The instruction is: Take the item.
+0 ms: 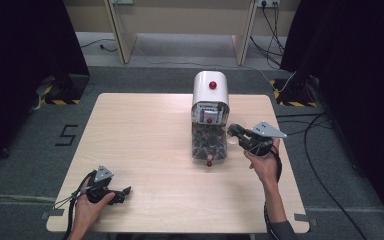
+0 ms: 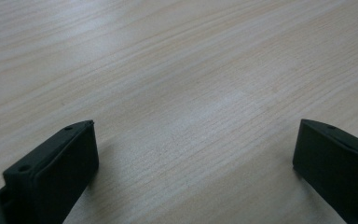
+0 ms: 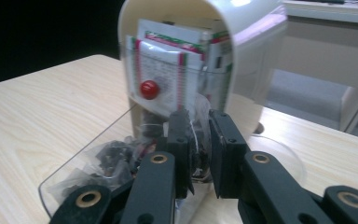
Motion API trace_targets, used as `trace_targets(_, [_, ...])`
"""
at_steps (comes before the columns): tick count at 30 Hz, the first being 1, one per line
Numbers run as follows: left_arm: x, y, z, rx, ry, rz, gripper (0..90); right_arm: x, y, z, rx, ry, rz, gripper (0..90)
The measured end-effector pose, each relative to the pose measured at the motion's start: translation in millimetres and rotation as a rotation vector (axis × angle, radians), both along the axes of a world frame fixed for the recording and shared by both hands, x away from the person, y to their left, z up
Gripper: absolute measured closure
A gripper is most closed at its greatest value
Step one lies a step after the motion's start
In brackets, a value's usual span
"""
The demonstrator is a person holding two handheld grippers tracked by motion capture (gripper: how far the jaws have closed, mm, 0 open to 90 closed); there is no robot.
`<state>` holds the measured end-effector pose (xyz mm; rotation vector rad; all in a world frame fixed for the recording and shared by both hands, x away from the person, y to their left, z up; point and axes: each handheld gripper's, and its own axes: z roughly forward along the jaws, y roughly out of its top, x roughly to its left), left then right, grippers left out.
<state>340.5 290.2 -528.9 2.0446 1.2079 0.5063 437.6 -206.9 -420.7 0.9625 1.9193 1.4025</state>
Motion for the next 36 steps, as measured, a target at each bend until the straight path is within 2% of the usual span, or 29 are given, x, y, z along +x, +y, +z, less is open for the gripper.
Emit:
trace_targets(14, [0.0, 0.0, 0.0, 0.000, 0.000, 0.000, 0.0, 13.9, -20.4, -4.7, 0.015, 0.009, -0.076, 80.2])
trace_targets(17, [0.0, 0.0, 0.0, 0.000, 0.000, 0.000, 0.0, 15.8, -20.7, -5.7, 0.013, 0.008, -0.078, 80.2])
trace_targets(18, [0.0, 0.0, 0.0, 0.000, 0.000, 0.000, 0.0, 17.5, -20.3, -6.8, -0.004, 0.007, -0.085, 80.2])
trace_targets(22, [0.0, 0.0, 0.0, 0.000, 0.000, 0.000, 0.0, 24.4, -21.3, -10.6, 0.010, 0.012, -0.095, 80.2])
trace_targets(28, [0.0, 0.0, 0.0, 0.000, 0.000, 0.000, 0.0, 35.1, -20.7, -13.2, 0.005, 0.025, -0.103, 80.2])
trace_targets(30, [0.0, 0.0, 0.0, 0.000, 0.000, 0.000, 0.0, 42.7, -19.3, -13.1, -0.011, 0.031, -0.111, 80.2])
trace_targets(35, [0.1, 0.0, 0.0, 0.000, 0.000, 0.000, 0.0, 50.1, -15.7, -14.0, -0.027, 0.046, -0.110, 80.2])
trace_targets(36, [0.0, 0.0, 0.0, 0.000, 0.000, 0.000, 0.0, 53.4, -13.8, -15.4, -0.043, 0.058, -0.114, 80.2])
